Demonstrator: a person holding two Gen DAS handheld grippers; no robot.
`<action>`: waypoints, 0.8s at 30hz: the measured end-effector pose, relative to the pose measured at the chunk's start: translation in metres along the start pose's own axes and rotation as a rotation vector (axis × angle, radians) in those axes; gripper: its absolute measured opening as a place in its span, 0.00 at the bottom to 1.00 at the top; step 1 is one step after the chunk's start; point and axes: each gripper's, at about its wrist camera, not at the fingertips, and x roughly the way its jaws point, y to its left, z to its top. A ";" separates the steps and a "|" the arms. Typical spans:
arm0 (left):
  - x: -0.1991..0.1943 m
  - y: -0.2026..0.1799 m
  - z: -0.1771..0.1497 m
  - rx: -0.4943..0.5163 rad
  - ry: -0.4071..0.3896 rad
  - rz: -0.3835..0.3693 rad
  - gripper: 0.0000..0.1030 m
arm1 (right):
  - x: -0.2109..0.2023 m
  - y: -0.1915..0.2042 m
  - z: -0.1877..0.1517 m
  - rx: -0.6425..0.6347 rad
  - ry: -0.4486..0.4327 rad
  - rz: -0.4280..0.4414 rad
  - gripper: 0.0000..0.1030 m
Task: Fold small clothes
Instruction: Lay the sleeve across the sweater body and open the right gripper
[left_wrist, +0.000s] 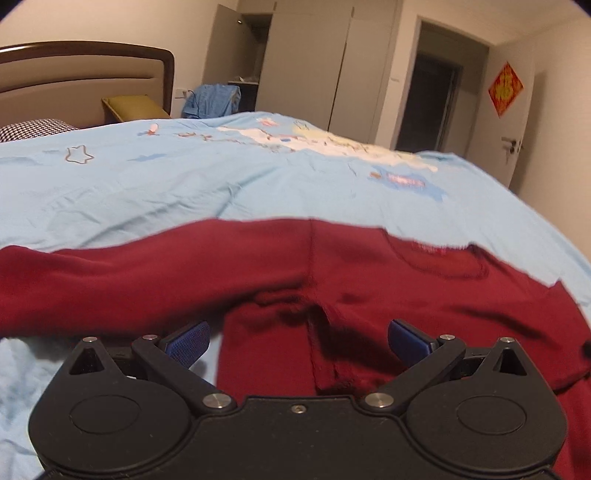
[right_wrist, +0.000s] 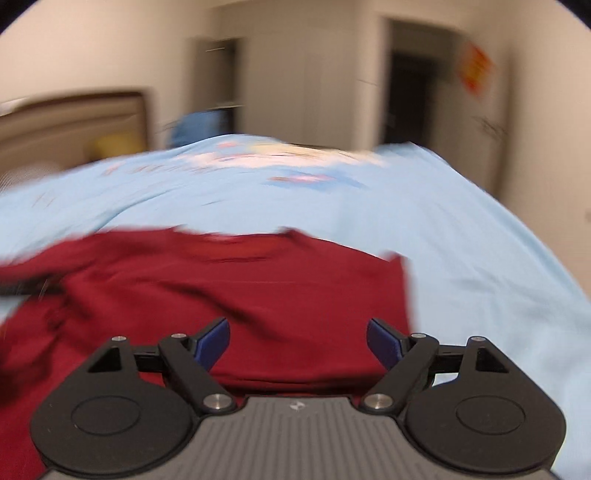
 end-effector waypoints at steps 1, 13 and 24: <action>0.004 -0.003 -0.005 0.016 0.013 0.009 0.99 | 0.004 -0.014 0.001 0.057 0.006 -0.007 0.83; 0.013 -0.007 -0.028 0.069 0.016 0.047 1.00 | 0.057 -0.093 0.006 0.339 0.053 -0.066 0.08; 0.013 -0.005 -0.029 0.060 0.002 0.030 1.00 | 0.014 -0.091 -0.002 0.191 0.018 -0.090 0.32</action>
